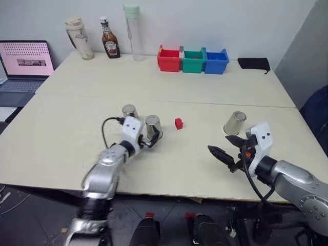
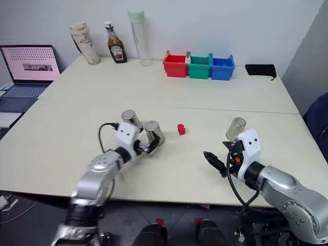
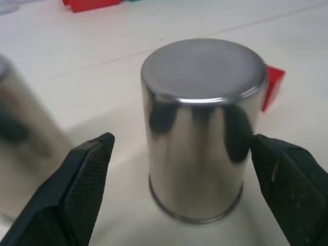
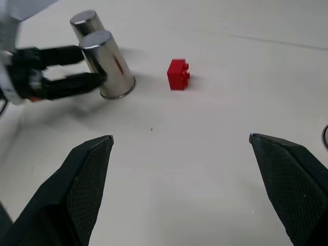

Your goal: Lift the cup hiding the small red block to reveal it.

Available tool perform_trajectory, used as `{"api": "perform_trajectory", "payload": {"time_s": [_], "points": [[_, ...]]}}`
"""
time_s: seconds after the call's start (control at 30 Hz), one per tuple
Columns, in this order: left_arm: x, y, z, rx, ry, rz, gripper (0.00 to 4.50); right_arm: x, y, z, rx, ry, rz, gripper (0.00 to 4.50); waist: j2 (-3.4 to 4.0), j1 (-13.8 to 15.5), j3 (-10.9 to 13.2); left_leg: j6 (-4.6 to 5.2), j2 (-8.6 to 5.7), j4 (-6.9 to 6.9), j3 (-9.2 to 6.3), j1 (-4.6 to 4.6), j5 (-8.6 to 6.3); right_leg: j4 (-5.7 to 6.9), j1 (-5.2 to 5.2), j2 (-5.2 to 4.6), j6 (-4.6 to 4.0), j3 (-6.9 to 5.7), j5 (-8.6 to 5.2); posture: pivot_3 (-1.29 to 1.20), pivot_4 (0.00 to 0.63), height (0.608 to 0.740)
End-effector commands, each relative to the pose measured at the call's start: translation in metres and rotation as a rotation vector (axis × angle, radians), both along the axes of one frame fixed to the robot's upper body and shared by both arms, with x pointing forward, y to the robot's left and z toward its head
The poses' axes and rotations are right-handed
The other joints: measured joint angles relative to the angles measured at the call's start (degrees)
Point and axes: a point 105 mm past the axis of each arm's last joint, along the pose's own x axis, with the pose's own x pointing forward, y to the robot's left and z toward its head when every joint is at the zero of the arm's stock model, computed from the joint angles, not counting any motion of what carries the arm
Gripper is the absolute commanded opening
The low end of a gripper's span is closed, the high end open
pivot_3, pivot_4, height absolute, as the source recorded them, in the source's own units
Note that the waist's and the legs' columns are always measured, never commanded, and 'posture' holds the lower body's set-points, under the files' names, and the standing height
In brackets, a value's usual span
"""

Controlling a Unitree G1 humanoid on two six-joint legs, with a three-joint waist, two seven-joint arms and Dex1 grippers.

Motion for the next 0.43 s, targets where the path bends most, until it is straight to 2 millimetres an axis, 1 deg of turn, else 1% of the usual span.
{"api": "perform_trajectory", "payload": {"time_s": [0.03,0.07,0.13,0.23,0.33,0.43], "points": [[-0.029,-0.002,0.036,0.01,0.007,-0.156,4.43,-0.004,0.001,0.01,-0.005,-0.047,0.03,4.5,0.01,0.07,0.0,0.0,-0.01,0.02,-0.02,0.0,0.0,0.01,0.01,-0.01,-0.01,-0.02,-0.01,0.0,0.15,0.74],[-0.037,-0.003,0.042,0.014,0.027,-0.208,4.43,-0.003,0.0,0.009,-0.008,-0.046,0.031,4.5,0.01,0.09,0.0,0.0,-0.01,0.04,-0.05,0.03,0.01,-0.03,0.05,-0.01,-0.12,-0.05,-0.07,0.0,0.15,0.74],[-0.047,-0.003,0.05,0.012,0.059,-0.279,4.43,-0.003,-0.002,0.01,-0.013,-0.047,0.035,4.5,0.0,0.04,0.02,0.0,-0.03,0.05,-0.01,0.04,0.01,-0.06,0.06,-0.05,-0.3,-0.04,-0.18,0.0,0.15,0.74],[-0.058,0.007,0.055,0.063,0.113,-0.376,4.43,-0.001,-0.009,0.013,-0.028,-0.056,0.029,4.5,0.0,-0.01,0.02,0.0,-0.07,0.06,0.03,0.05,0.01,-0.05,0.05,-0.05,-0.31,-0.04,-0.19,0.0,0.15,0.74],[-0.055,0.016,0.06,0.084,0.123,-0.4,4.43,0.002,-0.015,0.017,-0.03,-0.067,0.006,4.5,0.02,-0.1,0.03,0.0,-0.06,0.02,0.03,0.04,0.01,-0.05,0.01,-0.04,-0.35,-0.04,-0.21,0.0,0.15,0.74],[-0.047,0.015,0.063,0.1,0.103,-0.406,4.43,0.004,-0.021,0.017,-0.042,-0.07,-0.009,4.5,0.02,-0.02,0.03,0.0,-0.05,0.0,-0.02,0.03,0.01,-0.07,0.01,0.0,-0.38,-0.09,-0.23,0.0,0.15,0.74]]}}
